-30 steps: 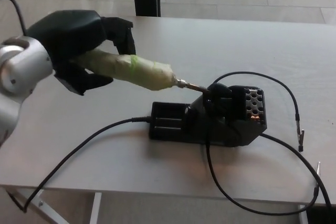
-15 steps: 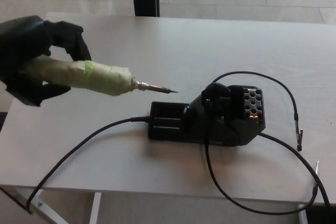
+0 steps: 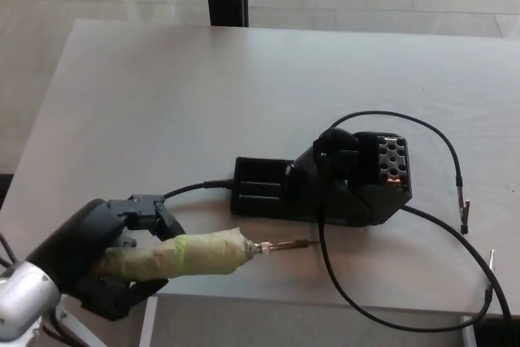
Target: Use the left hand of the robot to grab the soldering gun kept on the middle of the table and pull it out of its base and keep it on the left side of the base
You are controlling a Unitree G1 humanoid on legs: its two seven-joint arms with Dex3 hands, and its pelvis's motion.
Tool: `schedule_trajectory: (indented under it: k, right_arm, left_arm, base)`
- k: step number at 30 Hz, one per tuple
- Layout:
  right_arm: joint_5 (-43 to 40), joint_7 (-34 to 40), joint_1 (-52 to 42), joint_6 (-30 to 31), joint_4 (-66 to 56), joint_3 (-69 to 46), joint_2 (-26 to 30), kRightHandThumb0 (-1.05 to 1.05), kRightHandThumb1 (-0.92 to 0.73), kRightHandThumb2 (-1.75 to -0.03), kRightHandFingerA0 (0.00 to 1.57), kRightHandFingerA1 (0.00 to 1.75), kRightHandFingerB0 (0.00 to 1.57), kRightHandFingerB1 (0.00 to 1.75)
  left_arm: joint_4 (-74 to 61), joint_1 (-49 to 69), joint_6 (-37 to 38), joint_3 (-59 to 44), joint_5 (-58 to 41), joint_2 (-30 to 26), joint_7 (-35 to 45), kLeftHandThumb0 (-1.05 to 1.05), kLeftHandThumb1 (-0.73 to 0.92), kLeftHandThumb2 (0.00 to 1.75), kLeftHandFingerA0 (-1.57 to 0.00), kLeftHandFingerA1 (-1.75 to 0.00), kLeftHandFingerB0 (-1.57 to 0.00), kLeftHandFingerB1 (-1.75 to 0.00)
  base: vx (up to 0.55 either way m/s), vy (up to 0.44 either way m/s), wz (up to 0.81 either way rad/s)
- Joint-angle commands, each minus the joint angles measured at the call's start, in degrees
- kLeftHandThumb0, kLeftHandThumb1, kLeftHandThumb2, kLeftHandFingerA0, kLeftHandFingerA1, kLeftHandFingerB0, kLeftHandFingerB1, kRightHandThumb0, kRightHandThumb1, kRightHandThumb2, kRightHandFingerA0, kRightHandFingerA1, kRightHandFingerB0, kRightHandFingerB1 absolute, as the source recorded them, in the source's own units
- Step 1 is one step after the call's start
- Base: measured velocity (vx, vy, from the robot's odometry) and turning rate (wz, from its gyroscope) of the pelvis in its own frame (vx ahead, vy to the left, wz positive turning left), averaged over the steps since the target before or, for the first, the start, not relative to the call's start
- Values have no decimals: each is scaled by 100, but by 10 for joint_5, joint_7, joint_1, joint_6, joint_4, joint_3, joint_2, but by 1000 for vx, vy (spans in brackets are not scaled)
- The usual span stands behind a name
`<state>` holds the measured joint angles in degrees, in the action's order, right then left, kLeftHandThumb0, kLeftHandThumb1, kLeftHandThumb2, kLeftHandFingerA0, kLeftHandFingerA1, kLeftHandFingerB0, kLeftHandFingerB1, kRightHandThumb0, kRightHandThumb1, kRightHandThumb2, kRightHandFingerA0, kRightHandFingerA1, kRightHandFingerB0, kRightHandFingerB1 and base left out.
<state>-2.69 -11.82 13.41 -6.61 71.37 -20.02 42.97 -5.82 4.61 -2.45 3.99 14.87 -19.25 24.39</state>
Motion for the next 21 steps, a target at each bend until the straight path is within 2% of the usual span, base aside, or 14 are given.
schedule_trajectory:
  k: [1, 5, 6, 7, 8, 9, 10, 12, 16, 17, 18, 19, 20, 21]
  right_arm:
    - [-8, 3, -1, -6, -3, -1, -2, -105, -48, -115, 138, 87, 42, 148]
    - [-7, 6, 1, -3, -2, 0, -3, -105, -47, -115, 139, 88, 42, 149]
    - [-8, 4, 0, -5, -2, -1, -3, -105, -49, -112, 138, 88, 44, 150]
    - [-9, 2, 0, -8, -3, -2, -2, -105, -49, -113, 139, 88, 44, 150]
    - [-9, 2, -1, -9, -3, -1, -2, -105, -48, -112, 140, 88, 42, 150]
    - [-9, 3, 0, -6, -2, -2, -1, -105, -45, -133, 136, 95, 57, 125]
    - [-10, 4, 2, -2, -1, -3, -1, -105, -47, -134, 137, 96, 56, 123]
    - [-9, 4, 2, -3, -1, -2, 1, -105, -48, -135, 129, 91, 57, 123]
    - [-10, 4, 2, -2, 0, -4, 0, -105, -40, -126, 135, 95, 54, 123]
    - [-7, 2, 4, -4, -1, -1, 2, -105, -49, -113, 139, 86, 42, 148]
    - [-5, 4, 5, -3, 0, 1, 3, -105, -49, -113, 140, 86, 42, 148]
    - [-7, 3, 5, -1, -1, -1, 2, -105, -46, -134, 137, 94, 57, 124]
    - [-5, 1, 3, -6, -1, 1, 3, -105, -50, -112, 140, 87, 42, 149]
    - [-5, 3, 4, -4, 0, 1, 3, -105, -48, -112, 141, 87, 42, 148]
  left_arm:
    - [8, -7, 30, 4, 15, 4, -49, -16, 53, 119, -111, -165, -89, -148]
    - [19, -19, 64, 22, 39, -11, -61, -14, 56, 114, -113, -159, -90, -134]
    - [22, -20, 71, 30, 45, -17, -60, -15, 53, 116, -131, -134, -102, -114]
    - [23, -22, 76, 35, 47, -21, -58, -15, 55, 118, -132, -135, -104, -116]
    - [22, -23, 76, 39, 49, -25, -55, -16, 53, 116, -131, -135, -103, -116]
    - [20, -25, 74, 45, 53, -30, -54, -16, 53, 114, -128, -133, -102, -115]
    - [12, -27, 64, 49, 57, -35, -51, -15, 56, 109, -105, -156, -89, -134]
    - [-3, -29, 42, 50, 55, -40, -42, -10, 55, 110, -104, -156, -87, -137]
    - [-11, -37, 36, 52, 57, -54, -36, -9, 54, 115, -105, -155, -85, -137]
    - [-10, -45, 43, 51, 53, -61, -32, -10, 55, 115, -127, -132, -100, -114]
    - [-14, -48, 36, 53, 58, -68, -25, -12, 56, 114, -126, -131, -97, -111]
    - [-16, -49, 34, 54, 60, -72, -22, -11, 60, 106, -108, -153, -89, -126]
    - [-15, -49, 39, 55, 58, -77, -23, -11, 62, 103, -107, -146, -90, -119]
    - [-17, -47, 34, 58, 67, -81, -25, -13, 63, 94, -106, -138, -86, -109]
  base:
    - [0, 0, 0]
    - [0, 0, 0]
    - [0, 0, 0]
    - [0, 0, 0]
    - [0, 0, 0]
    - [0, 0, 0]
    - [0, 0, 0]
    - [0, 0, 0]
    - [0, 0, 0]
    - [0, 0, 0]
    - [0, 0, 0]
    - [0, 0, 0]
    - [0, 0, 0]
    - [0, 0, 0]
